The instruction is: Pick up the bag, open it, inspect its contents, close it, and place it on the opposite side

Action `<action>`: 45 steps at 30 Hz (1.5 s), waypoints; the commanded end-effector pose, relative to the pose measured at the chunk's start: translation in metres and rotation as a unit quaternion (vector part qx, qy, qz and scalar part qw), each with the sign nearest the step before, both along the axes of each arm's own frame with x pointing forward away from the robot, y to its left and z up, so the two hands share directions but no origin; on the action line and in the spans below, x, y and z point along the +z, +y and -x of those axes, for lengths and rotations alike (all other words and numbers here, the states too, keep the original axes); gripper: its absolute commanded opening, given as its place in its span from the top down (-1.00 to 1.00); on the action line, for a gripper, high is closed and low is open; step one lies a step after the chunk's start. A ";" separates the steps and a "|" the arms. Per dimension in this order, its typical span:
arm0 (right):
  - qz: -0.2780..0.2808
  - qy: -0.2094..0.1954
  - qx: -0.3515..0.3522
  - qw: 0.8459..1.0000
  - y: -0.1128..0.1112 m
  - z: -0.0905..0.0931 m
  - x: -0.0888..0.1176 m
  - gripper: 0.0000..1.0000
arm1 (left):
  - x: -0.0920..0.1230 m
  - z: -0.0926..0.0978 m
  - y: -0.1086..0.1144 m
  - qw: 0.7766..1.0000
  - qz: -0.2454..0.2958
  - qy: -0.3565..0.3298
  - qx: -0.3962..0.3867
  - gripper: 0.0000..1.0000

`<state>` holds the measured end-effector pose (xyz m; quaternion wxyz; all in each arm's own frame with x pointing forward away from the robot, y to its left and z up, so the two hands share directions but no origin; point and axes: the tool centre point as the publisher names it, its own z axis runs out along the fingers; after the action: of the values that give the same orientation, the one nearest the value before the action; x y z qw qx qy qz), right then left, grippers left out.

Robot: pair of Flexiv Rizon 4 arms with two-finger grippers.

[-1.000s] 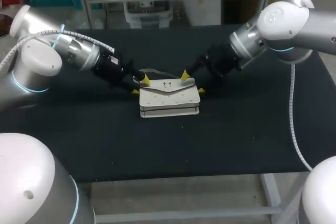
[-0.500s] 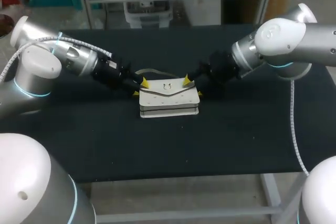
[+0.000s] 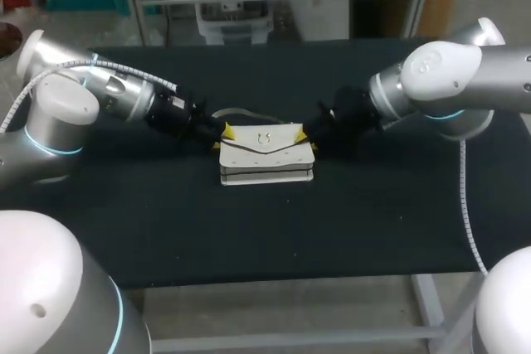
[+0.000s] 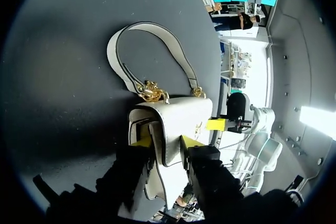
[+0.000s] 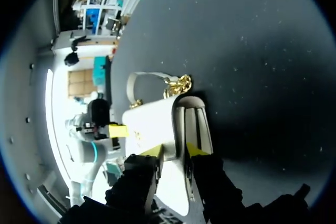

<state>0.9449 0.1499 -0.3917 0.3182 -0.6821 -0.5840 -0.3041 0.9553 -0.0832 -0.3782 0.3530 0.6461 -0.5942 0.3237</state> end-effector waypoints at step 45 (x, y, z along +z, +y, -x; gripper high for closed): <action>0.004 -0.057 -0.040 0.998 -0.005 0.004 0.030 -1.00 | 0.022 0.016 -0.019 0.999 0.002 -0.014 0.040 -0.04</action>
<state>0.9442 0.1445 -0.3619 0.2735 -0.6860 -0.5758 -0.3509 0.9396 -0.1015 -0.3546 0.3326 0.6634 -0.5740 0.3460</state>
